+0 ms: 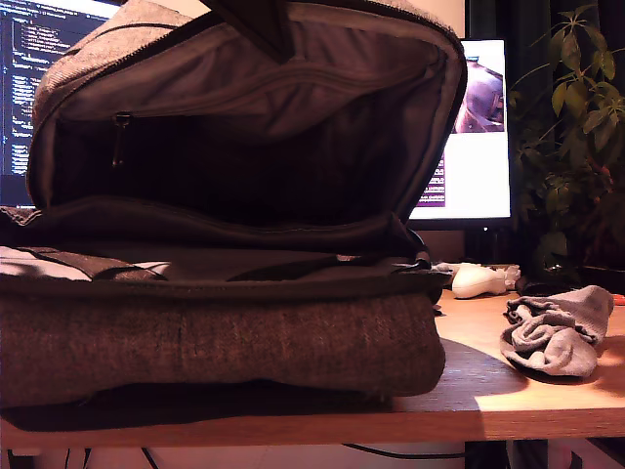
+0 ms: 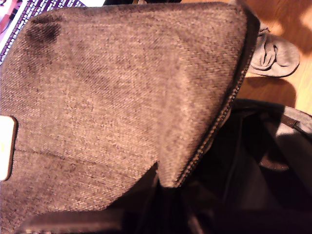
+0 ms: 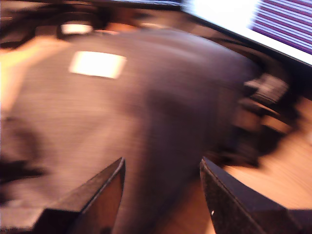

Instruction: Pack the pair of socks inside the grey Google backpack

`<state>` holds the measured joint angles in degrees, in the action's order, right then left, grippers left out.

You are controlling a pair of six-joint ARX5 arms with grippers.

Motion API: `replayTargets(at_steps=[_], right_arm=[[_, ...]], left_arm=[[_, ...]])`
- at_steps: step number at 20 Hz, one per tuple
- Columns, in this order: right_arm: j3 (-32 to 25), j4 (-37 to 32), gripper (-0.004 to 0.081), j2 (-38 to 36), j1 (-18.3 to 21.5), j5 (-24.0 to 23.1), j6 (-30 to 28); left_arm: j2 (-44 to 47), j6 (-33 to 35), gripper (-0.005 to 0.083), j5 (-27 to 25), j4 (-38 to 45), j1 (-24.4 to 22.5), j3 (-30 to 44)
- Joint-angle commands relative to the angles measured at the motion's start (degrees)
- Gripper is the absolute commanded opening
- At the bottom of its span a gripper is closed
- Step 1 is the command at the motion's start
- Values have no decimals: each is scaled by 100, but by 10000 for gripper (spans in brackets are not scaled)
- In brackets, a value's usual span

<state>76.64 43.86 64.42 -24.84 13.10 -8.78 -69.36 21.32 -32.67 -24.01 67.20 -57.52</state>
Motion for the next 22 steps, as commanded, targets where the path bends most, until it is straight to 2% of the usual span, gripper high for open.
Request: replayTargets(at_steps=[1,5,7,9,12,14,16,22], right_arm=[[-452,-85,440,-262,164,11,151],[-1867,-750,439,-1051,813,-170,590],[-2581,-1097,438,-1307,1069,-229,1128],[-2975,-1145,439,-1255,1279,-437,1672],[-3008,-1276,442,-776,1377,-815,2566],[-2894,-1346,483,-249,1377,-953,2817],[-2693,-1335,529,343,1377,-1040,2774],[-1526,-1174,535,1744,1572,-1270,2253]], left_arm=[[83,-31,-24,48,168,-37,37],[83,-31,-25,284,286,-133,35],[85,17,-24,518,304,-210,-46],[85,17,-25,763,304,-299,-201],[85,17,-24,1132,284,-367,-494],[85,17,-25,1276,256,-372,-612],[85,42,-24,1320,260,-372,-638],[85,120,-24,1423,90,-372,-638]])
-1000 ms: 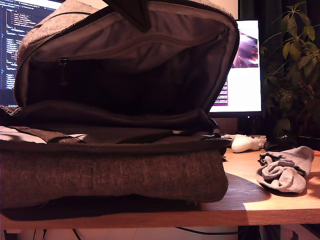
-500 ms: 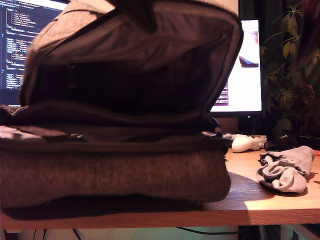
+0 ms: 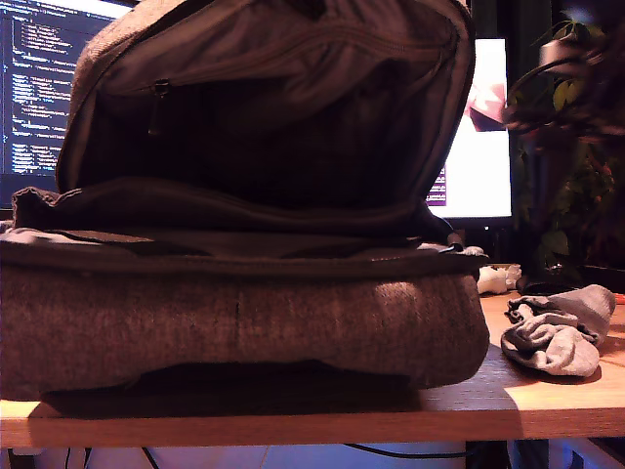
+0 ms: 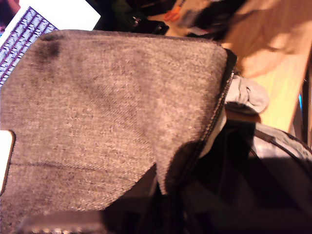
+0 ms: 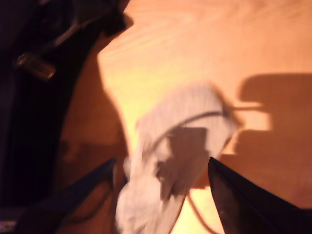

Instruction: Pack the pair of socks inside the grey Google backpack

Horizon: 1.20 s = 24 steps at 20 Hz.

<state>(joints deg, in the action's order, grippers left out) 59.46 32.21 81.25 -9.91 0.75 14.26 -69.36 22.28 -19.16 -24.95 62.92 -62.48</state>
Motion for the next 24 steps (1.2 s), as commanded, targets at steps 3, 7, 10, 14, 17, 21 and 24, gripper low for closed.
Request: replayTargets(at_steps=[3,7,10,14,17,21,24], right_arm=[[658,181,535,575,404,-85,-354],[785,339,535,1132,638,358,-682],[785,337,535,1572,673,549,-763],[785,332,535,1956,671,758,-870],[785,433,528,2155,671,778,-973],[785,737,247,2332,656,785,-990],[782,675,-7,2347,656,793,-680]], left_arm=[[83,24,-24,72,179,55,-142],[83,26,-24,76,184,55,-142],[85,26,-24,74,179,46,-142],[83,24,-24,76,184,-2,-142],[83,24,-24,74,181,-31,-142],[83,26,-24,83,186,-57,-142],[85,26,-25,85,190,-57,-142]])
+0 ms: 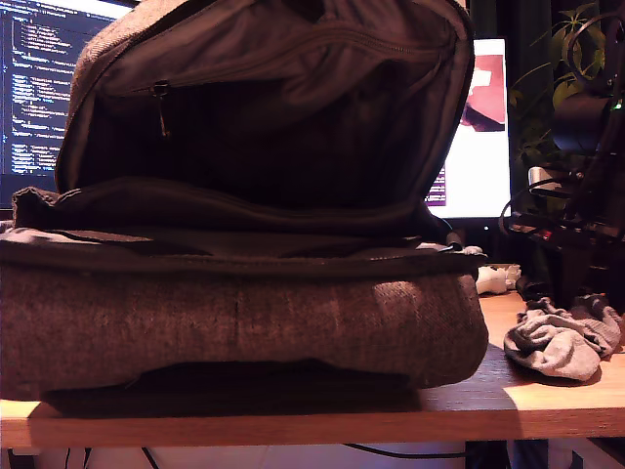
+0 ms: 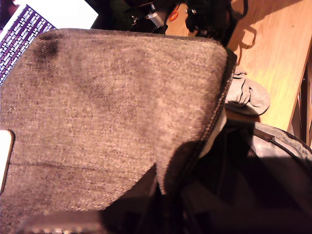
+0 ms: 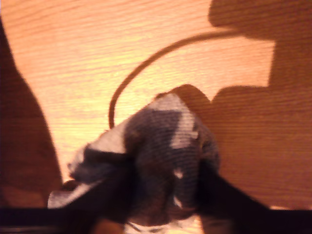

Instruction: Pack the pair of socks inside the grey Google backpack

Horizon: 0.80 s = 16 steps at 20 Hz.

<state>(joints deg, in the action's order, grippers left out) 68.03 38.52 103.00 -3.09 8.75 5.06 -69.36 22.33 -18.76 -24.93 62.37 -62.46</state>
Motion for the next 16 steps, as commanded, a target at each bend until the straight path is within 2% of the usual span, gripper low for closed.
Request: replayTargets(at_steps=[1,4,9,12,16], right_arm=[[-74,-2,-13,157,-26,0,284],[-76,-7,-13,-146,-26,-20,363],[-387,-275,-13,-1493,-28,-289,420],[-942,-752,-13,-2476,-28,-459,415],[-2002,-1349,-13,-4048,-63,-494,531]], left_arm=[[83,22,-24,57,186,-2,-151],[85,61,-24,101,181,-2,-177],[85,61,-24,107,116,-2,-313],[83,59,-24,186,120,-92,-315],[83,57,-24,363,133,-227,-315]])
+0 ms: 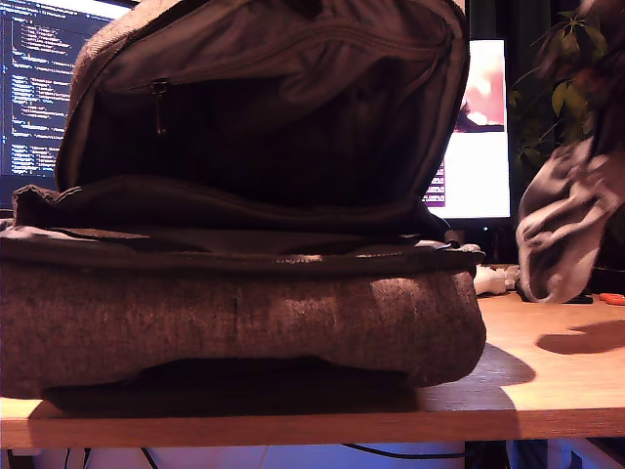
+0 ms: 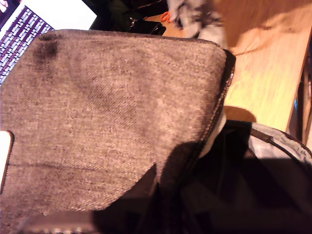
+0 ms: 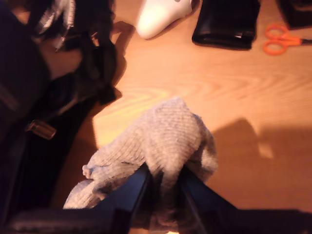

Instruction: Pack the pair of socks inside the grey Google backpack

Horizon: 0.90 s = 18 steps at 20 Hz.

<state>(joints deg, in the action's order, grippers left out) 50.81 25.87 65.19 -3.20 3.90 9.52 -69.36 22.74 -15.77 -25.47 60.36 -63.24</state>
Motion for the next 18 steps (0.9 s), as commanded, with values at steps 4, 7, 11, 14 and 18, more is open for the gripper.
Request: replayTargets(at_steps=[4,7,11,14,18], right_arm=[[-1215,-494,-13,-2009,-258,-48,170],[-1556,-492,-13,-3069,-527,-109,262],[-1593,-146,-13,-3307,-835,-37,195],[-1593,-289,-12,-3182,-1335,501,-160],[-1593,-601,-13,-3049,-2267,621,-319]], left_arm=[[83,17,-24,208,192,-184,-236],[83,17,-24,356,181,-275,-236],[83,17,-24,566,184,-376,-236],[85,15,-24,658,249,-444,-254],[83,4,-24,824,367,-448,-398]])
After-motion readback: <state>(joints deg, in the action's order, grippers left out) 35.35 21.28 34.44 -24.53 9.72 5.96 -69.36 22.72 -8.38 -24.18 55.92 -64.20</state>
